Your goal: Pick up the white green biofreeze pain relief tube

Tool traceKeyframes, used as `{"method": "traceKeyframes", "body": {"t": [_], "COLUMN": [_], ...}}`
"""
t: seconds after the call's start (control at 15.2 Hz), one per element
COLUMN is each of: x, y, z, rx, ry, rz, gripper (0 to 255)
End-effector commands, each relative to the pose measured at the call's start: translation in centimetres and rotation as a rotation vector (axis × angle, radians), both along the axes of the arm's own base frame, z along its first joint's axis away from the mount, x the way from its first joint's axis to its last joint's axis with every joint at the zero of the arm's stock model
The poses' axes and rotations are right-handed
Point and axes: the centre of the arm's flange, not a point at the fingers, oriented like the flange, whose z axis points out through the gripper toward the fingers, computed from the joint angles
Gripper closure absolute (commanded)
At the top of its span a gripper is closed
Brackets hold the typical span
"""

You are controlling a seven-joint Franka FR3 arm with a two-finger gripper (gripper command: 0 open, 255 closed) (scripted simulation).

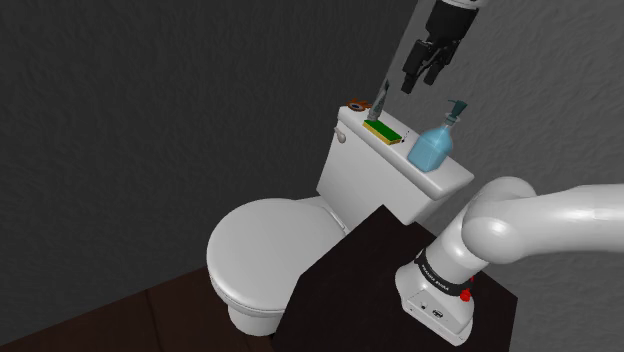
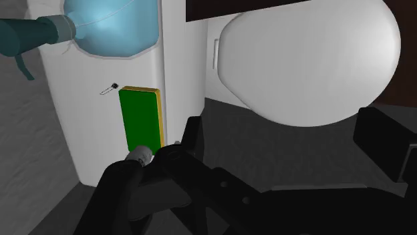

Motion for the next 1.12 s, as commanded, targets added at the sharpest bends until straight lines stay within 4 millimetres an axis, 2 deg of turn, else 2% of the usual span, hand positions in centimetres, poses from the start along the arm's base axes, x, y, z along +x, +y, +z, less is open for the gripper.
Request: {"method": "traceKeyframes", "body": {"t": [0.0,0.53,1.06], "x": [0.0,7.3,13.0], "y": [0.0,-5.5,-13.0], "z": [0.0,-3.1,-5.5], "rx": [0.0,-0.023,-0.046], "ry": [0.0,-0.098,-0.197], "rz": [0.0,-0.296,-0.592], "gripper": [0,0,0]}}
